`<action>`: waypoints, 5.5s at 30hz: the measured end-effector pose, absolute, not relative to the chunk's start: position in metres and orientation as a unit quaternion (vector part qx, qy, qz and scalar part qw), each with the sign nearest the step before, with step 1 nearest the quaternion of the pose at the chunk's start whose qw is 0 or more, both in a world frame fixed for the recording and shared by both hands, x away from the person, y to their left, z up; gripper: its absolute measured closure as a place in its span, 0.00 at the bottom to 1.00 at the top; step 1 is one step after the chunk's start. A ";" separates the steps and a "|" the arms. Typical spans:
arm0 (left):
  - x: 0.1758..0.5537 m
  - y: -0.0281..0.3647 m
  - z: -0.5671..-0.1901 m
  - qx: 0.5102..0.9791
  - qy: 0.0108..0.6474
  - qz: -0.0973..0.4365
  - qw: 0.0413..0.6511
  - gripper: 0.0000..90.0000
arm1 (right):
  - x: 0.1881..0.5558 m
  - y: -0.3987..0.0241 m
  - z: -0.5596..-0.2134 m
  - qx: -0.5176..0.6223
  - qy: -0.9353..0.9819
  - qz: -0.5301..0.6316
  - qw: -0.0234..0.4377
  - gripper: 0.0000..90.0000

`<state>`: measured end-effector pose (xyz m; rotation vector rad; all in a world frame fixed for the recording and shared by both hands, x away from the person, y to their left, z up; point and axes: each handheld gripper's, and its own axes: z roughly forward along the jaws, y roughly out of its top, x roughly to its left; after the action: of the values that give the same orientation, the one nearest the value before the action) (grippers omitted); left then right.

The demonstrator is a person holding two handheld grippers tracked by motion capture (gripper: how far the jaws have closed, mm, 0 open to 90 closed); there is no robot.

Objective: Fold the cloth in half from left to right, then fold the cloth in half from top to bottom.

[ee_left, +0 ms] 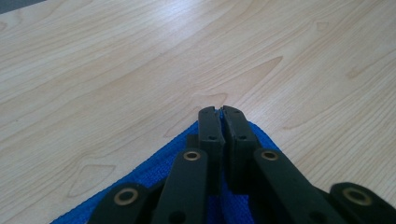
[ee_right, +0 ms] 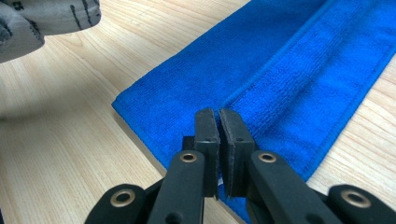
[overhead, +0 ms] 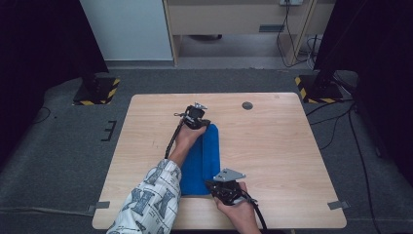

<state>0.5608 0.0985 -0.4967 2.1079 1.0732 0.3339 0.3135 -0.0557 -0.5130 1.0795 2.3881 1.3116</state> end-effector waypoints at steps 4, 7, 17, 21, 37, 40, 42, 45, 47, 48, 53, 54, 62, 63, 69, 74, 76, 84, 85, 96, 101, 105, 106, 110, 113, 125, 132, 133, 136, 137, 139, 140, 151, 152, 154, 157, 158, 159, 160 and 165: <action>0.561 0.097 -0.498 0.819 0.420 0.132 0.367 0.97 | 0.313 -0.059 -0.513 0.369 0.810 0.443 0.105 0.96; 0.563 0.098 -0.499 0.818 0.424 0.132 0.366 0.96 | 0.315 -0.061 -0.514 0.373 0.809 0.443 0.105 0.96; 0.564 0.095 -0.504 0.818 0.423 0.124 0.370 0.95 | 0.319 -0.066 -0.518 0.382 0.808 0.437 0.103 0.95; 0.564 0.093 -0.505 0.817 0.424 0.123 0.371 0.95 | 0.318 -0.068 -0.519 0.384 0.808 0.436 0.102 0.95; 0.565 0.093 -0.504 0.816 0.422 0.131 0.373 0.88 | 0.320 -0.076 -0.521 0.403 0.806 0.421 0.102 0.77; 0.565 0.094 -0.504 0.815 0.423 0.126 0.375 0.93 | 0.321 -0.078 -0.520 0.407 0.804 0.422 0.102 0.76; 0.565 0.094 -0.504 0.815 0.424 0.125 0.376 0.95 | 0.321 -0.078 -0.519 0.407 0.804 0.421 0.103 0.77; 0.565 0.094 -0.504 0.811 0.425 0.127 0.382 0.96 | 0.320 -0.077 -0.519 0.403 0.807 0.421 0.103 0.77; 0.565 0.094 -0.502 0.806 0.427 0.127 0.390 0.96 | 0.321 -0.077 -0.519 0.402 0.807 0.420 0.103 0.77; 0.565 0.094 -0.502 0.805 0.427 0.128 0.392 0.96 | 0.321 -0.077 -0.519 0.402 0.807 0.419 0.104 0.77; 0.566 0.095 -0.504 0.805 0.427 0.134 0.388 0.90 | 0.321 -0.079 -0.519 0.404 0.810 0.413 0.102 0.72; 0.567 0.095 -0.504 0.806 0.427 0.135 0.388 0.86 | 0.321 -0.079 -0.519 0.405 0.810 0.412 0.102 0.69; 0.565 0.097 -0.499 0.800 0.416 0.145 0.408 0.68 | 0.324 -0.081 -0.518 0.410 0.807 0.411 0.108 0.48; 0.565 0.097 -0.499 0.800 0.415 0.146 0.408 0.66 | 0.324 -0.081 -0.518 0.410 0.807 0.410 0.109 0.46; 0.562 0.095 -0.495 0.807 0.403 0.153 0.403 0.56 | 0.326 -0.081 -0.518 0.414 0.806 0.406 0.116 0.32; 0.556 0.094 -0.490 0.819 0.392 0.145 0.393 0.46 | 0.331 -0.081 -0.516 0.410 0.809 0.404 0.118 0.23; 0.552 0.094 -0.488 0.819 0.390 0.141 0.397 0.41 | 0.333 -0.082 -0.516 0.410 0.809 0.401 0.126 0.20; 0.538 0.097 -0.482 0.824 0.387 0.150 0.386 0.23 | 0.340 -0.084 -0.515 0.410 0.813 0.395 0.127 0.14; 0.537 0.098 -0.481 0.825 0.387 0.149 0.383 0.21 | 0.342 -0.083 -0.515 0.408 0.812 0.397 0.128 0.13; 0.508 0.127 -0.471 0.830 0.387 0.162 0.367 0.14 | 0.359 -0.084 -0.511 0.397 0.818 0.398 0.123 0.11; 0.499 0.141 -0.466 0.833 0.384 0.163 0.363 0.13 | 0.369 -0.087 -0.507 0.400 0.818 0.395 0.121 0.10; 0.493 0.150 -0.464 0.833 0.382 0.163 0.366 0.13 | 0.378 -0.090 -0.503 0.402 0.817 0.394 0.126 0.10; 0.492 0.153 -0.464 0.833 0.382 0.162 0.366 0.12 | 0.380 -0.090 -0.502 0.402 0.817 0.393 0.126 0.10; 0.486 0.162 -0.465 0.835 0.380 0.161 0.364 0.12 | 0.392 -0.089 -0.498 0.402 0.819 0.391 0.124 0.09; 0.483 0.169 -0.466 0.833 0.381 0.159 0.368 0.12 | 0.401 -0.088 -0.494 0.404 0.818 0.391 0.123 0.09; 0.481 0.189 -0.469 0.830 0.390 0.155 0.366 0.11 | 0.430 -0.085 -0.479 0.404 0.815 0.396 0.125 0.12; 0.485 0.195 -0.467 0.821 0.394 0.156 0.383 0.11 | 0.459 -0.082 -0.465 0.392 0.820 0.395 0.131 0.15; 0.486 0.196 -0.468 0.818 0.397 0.156 0.387 0.11 | 0.464 -0.081 -0.464 0.395 0.820 0.393 0.131 0.18; 0.492 0.197 -0.469 0.813 0.406 0.154 0.388 0.12 | 0.480 -0.080 -0.460 0.396 0.822 0.386 0.134 0.25; 0.494 0.197 -0.469 0.812 0.408 0.153 0.389 0.13 | 0.486 -0.080 -0.458 0.401 0.820 0.384 0.136 0.27; 0.498 0.197 -0.468 0.811 0.411 0.156 0.387 0.13 | 0.494 -0.080 -0.457 0.403 0.820 0.382 0.141 0.32; 0.500 0.197 -0.468 0.808 0.414 0.158 0.388 0.14 | 0.498 -0.080 -0.457 0.406 0.819 0.379 0.143 0.34; 0.520 0.186 -0.474 0.808 0.418 0.171 0.379 0.22 | 0.531 -0.079 -0.464 0.402 0.829 0.354 0.164 0.58; 0.522 0.186 -0.475 0.809 0.419 0.169 0.376 0.23 | 0.532 -0.079 -0.465 0.401 0.829 0.353 0.162 0.59; 0.524 0.186 -0.477 0.807 0.421 0.168 0.379 0.24 | 0.535 -0.078 -0.467 0.402 0.828 0.356 0.163 0.64; 0.527 0.185 -0.482 0.805 0.426 0.166 0.377 0.29 | 0.539 -0.078 -0.471 0.400 0.828 0.357 0.164 0.69; 0.528 0.185 -0.484 0.807 0.426 0.165 0.374 0.31 | 0.541 -0.078 -0.473 0.402 0.827 0.358 0.161 0.69; 0.529 0.185 -0.487 0.808 0.428 0.164 0.370 0.32 | 0.542 -0.078 -0.474 0.403 0.826 0.360 0.160 0.69; 0.530 0.185 -0.488 0.810 0.429 0.163 0.366 0.33 | 0.544 -0.077 -0.476 0.404 0.826 0.361 0.157 0.70; 0.535 0.186 -0.497 0.812 0.432 0.167 0.357 0.40 | 0.552 -0.069 -0.486 0.412 0.821 0.365 0.149 0.72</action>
<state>0.5349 0.1861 -0.4967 2.0956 1.1152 0.4302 0.5525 -0.0694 -0.4857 1.1853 2.3603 1.0505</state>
